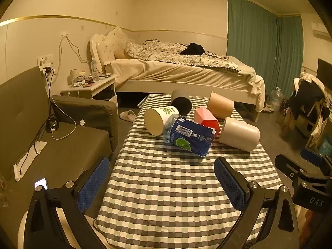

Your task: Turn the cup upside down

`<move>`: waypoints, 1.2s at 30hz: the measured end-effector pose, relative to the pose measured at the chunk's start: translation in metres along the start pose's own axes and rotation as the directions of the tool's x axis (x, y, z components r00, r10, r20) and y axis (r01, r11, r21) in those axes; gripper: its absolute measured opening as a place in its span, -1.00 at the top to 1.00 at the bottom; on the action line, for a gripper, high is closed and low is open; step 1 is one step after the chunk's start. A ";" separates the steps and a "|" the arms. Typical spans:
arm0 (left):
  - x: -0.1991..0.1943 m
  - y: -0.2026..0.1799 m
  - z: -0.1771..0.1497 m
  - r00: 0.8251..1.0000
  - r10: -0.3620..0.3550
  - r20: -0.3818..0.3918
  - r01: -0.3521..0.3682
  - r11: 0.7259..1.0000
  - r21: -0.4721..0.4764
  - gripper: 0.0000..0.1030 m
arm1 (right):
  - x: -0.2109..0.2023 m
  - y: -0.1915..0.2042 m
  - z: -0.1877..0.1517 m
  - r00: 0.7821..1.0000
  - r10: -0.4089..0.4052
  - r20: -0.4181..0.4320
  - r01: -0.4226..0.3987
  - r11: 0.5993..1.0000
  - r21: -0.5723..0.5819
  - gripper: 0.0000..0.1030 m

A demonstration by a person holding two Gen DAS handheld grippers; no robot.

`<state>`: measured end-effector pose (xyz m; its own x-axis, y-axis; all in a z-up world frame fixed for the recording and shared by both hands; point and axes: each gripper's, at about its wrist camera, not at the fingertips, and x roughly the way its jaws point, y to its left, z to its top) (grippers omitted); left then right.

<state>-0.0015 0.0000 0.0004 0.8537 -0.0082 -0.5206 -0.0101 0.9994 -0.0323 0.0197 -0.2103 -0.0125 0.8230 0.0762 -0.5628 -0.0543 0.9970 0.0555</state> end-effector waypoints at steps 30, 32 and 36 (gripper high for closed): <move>0.006 0.005 -0.001 1.000 -0.004 -0.017 0.004 1.000 -0.016 -1.00 | 0.005 0.012 -0.005 1.000 -0.003 -0.017 0.003 0.999 -0.036 -0.99; 0.006 0.006 -0.001 1.000 -0.006 -0.018 0.005 1.000 -0.015 -1.00 | 0.005 0.011 -0.004 1.000 -0.002 -0.016 0.002 0.999 -0.032 -0.99; 0.006 0.007 -0.001 1.000 -0.006 -0.018 0.006 1.000 -0.017 -1.00 | 0.005 0.011 -0.004 1.000 -0.002 -0.016 0.002 0.999 -0.033 -0.99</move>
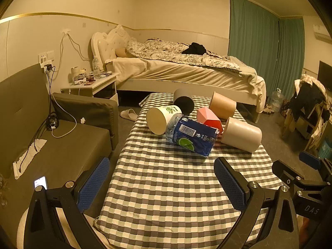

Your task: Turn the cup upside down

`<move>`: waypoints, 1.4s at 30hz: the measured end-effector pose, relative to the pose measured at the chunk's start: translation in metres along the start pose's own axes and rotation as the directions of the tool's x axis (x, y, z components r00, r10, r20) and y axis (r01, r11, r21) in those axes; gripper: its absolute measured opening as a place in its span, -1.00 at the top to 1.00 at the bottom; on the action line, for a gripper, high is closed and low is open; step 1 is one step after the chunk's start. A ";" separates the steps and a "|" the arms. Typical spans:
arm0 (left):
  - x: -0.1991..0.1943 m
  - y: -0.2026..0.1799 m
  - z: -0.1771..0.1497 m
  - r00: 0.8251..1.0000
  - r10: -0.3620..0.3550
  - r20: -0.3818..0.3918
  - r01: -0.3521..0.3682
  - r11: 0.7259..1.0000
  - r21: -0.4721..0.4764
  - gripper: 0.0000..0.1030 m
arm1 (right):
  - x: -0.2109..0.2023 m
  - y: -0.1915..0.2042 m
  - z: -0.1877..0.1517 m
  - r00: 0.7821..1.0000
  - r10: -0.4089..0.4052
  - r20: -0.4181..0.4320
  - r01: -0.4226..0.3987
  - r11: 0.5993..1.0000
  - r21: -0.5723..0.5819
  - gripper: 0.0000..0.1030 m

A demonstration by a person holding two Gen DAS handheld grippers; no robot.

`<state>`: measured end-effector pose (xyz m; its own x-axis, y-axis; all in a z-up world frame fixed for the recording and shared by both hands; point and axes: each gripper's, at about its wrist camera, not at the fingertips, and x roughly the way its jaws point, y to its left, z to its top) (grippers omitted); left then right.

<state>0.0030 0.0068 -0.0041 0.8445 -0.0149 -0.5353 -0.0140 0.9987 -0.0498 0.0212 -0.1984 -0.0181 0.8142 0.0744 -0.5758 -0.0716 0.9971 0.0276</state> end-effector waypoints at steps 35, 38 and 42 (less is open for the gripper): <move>0.001 -0.002 0.001 1.000 0.003 -0.003 -0.003 1.000 0.002 -1.00 | -0.001 -0.004 0.001 1.000 0.005 0.004 -0.005 1.000 0.015 -0.99; 0.001 -0.002 0.001 1.000 0.004 -0.004 -0.004 1.000 0.003 -1.00 | -0.001 -0.004 0.001 1.000 0.006 0.005 -0.006 1.000 0.015 -0.99; 0.001 -0.002 0.000 1.000 0.005 -0.004 -0.005 1.000 0.002 -1.00 | -0.002 -0.003 0.002 1.000 0.008 0.002 -0.008 1.000 0.016 -0.99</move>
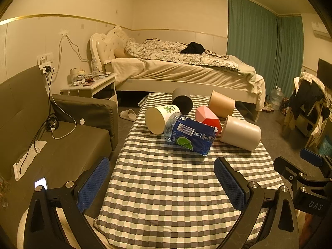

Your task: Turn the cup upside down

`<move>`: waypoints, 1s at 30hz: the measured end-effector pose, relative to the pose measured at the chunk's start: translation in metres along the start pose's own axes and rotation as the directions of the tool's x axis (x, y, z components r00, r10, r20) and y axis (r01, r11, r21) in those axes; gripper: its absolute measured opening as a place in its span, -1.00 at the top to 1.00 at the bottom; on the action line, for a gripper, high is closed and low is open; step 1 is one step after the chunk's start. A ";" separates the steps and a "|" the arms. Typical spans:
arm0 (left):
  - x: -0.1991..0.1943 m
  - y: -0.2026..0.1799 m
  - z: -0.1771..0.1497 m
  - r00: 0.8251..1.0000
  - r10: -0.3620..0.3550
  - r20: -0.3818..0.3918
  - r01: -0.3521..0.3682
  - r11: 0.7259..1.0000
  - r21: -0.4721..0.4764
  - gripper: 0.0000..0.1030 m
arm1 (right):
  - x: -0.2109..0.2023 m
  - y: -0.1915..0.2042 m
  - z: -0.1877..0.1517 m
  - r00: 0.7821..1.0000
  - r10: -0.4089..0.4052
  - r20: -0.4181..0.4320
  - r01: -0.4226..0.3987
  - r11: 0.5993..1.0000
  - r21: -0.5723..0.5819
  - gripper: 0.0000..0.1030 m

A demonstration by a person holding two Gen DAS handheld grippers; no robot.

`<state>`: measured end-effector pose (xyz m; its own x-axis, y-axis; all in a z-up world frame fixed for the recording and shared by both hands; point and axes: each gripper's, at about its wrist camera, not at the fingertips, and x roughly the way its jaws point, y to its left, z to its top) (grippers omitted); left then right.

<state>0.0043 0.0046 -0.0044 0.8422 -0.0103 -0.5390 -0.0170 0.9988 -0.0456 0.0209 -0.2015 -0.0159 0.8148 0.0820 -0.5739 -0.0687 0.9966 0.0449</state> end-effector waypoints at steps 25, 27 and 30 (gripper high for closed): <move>0.051 0.013 0.036 0.993 0.012 -0.114 -0.013 1.000 -0.005 -1.00 | 0.030 0.006 0.037 0.994 0.005 -0.113 -0.005 1.000 0.003 -0.99; 0.064 0.018 0.049 0.993 0.020 -0.118 -0.020 1.000 -0.001 -1.00 | 0.042 0.007 0.054 0.991 0.003 -0.131 -0.002 1.000 0.005 -0.99; 0.087 0.025 0.065 0.992 0.043 -0.119 -0.044 0.999 -0.005 -1.00 | 0.068 0.008 0.085 0.986 0.025 -0.163 -0.022 1.000 0.020 -0.99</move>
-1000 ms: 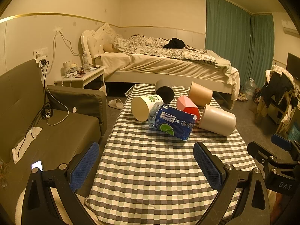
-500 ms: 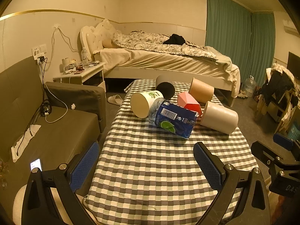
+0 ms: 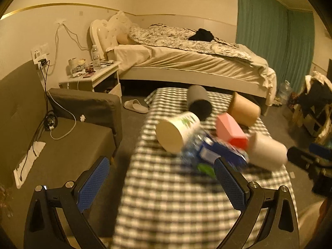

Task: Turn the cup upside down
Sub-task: 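Reach the right tool to the pink hexagonal cup and close on it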

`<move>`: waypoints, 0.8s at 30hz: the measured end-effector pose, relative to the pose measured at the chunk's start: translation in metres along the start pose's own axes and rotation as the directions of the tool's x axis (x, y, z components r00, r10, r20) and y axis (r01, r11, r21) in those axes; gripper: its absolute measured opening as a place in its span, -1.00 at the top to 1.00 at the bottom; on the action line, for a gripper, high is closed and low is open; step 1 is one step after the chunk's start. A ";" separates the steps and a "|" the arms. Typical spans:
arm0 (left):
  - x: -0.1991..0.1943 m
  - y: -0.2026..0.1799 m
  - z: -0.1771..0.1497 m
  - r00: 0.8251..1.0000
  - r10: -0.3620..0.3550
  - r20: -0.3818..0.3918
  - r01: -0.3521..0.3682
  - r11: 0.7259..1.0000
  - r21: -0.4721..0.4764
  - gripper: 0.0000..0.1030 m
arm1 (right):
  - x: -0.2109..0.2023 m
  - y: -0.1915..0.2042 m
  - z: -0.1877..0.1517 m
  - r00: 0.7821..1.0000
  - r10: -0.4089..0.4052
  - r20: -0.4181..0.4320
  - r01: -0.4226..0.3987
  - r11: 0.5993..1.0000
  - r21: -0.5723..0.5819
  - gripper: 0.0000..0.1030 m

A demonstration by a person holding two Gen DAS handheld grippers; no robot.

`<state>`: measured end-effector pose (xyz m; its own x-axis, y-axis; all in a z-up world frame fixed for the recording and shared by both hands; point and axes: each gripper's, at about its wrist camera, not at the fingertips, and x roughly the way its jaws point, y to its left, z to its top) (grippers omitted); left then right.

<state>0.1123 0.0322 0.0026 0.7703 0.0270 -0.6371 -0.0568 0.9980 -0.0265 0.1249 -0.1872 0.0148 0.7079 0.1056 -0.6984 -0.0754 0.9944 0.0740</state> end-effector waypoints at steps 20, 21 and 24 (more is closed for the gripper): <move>0.094 0.035 0.000 0.986 0.001 -0.166 -0.006 1.000 -0.029 -1.00 | 0.215 0.038 0.077 0.900 -0.044 -0.434 0.024 0.998 -0.052 -0.74; 0.095 0.035 0.000 0.986 0.001 -0.169 -0.006 1.000 -0.028 -1.00 | 0.217 0.036 0.077 0.896 -0.040 -0.442 0.028 0.999 -0.034 -0.71; 0.094 0.036 0.000 0.986 0.004 -0.169 -0.009 1.000 -0.025 -1.00 | 0.219 0.035 0.075 0.889 -0.051 -0.455 0.040 0.999 -0.035 -0.20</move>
<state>0.1823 0.0705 -0.0586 0.6519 0.0212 -0.7580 -0.0794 0.9960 -0.0404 0.3300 -0.1293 -0.0824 0.3139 0.0428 -0.9485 -0.0720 0.9972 0.0211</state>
